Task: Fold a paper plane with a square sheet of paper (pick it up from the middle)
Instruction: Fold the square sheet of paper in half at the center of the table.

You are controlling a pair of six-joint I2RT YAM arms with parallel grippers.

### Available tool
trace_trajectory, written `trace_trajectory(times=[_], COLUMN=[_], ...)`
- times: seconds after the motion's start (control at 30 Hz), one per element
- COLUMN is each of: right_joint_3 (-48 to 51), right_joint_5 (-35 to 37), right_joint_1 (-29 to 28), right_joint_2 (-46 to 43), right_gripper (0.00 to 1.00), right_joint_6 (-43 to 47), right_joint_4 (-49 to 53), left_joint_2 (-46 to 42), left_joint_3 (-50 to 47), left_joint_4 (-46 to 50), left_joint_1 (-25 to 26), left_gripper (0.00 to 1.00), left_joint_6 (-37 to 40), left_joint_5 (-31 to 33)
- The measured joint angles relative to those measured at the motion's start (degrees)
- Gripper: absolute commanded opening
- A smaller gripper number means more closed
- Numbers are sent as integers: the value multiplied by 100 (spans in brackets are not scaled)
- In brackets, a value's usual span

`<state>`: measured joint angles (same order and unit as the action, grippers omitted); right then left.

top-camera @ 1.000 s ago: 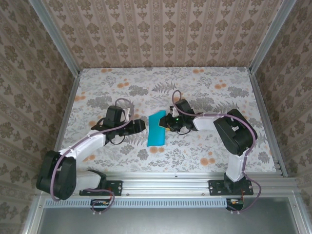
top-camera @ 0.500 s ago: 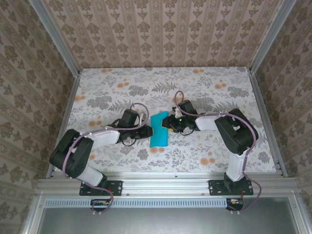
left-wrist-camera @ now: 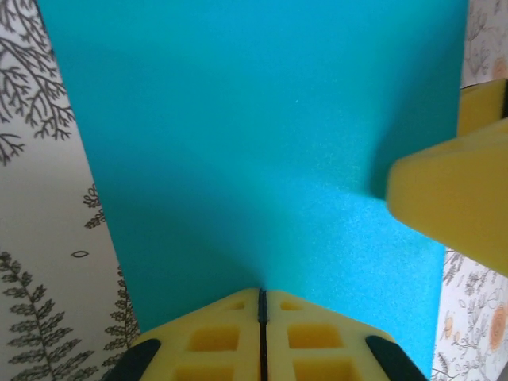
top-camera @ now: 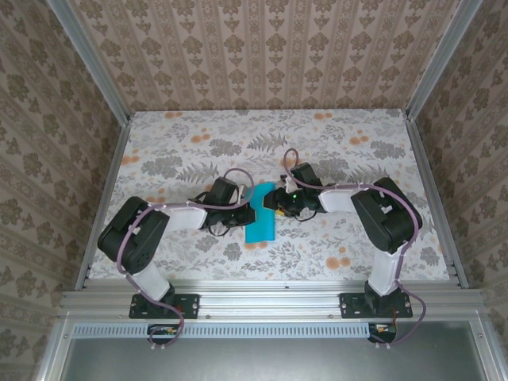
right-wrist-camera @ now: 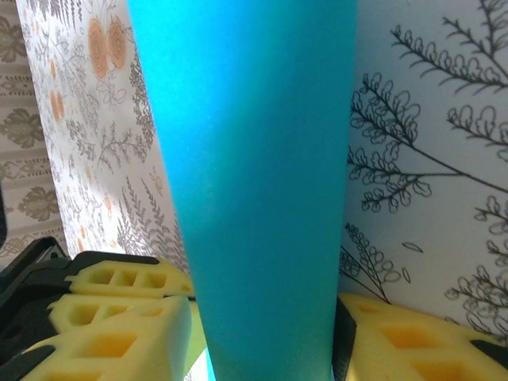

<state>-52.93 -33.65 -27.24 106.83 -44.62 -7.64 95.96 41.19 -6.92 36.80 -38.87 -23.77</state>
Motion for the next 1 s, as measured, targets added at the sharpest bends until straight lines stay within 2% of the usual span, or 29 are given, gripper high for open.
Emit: trace_trajectory(times=[0.2,0.43,0.77,1.0], right_joint_3=[-101,-487,-1110,-1176], right_joint_5=[240,920,1419,1729], right_joint_1=[0,-46,-295,-308], right_joint_2=[-240,-527,-315,-227], right_gripper=[61,63,60,56], right_joint_6=[402,918,1209,1333], right_joint_4=[787,1917,2470,2771], left_joint_2=[111,122,170,184], left_joint_3=[50,76,297,334], left_joint_4=[-4,0,-2,-24], left_joint_1=[26,37,105,105], left_gripper=[7,8,9,9], left_joint_6=[7,7,7,7], left_joint_5=[4,2,-39,-96])
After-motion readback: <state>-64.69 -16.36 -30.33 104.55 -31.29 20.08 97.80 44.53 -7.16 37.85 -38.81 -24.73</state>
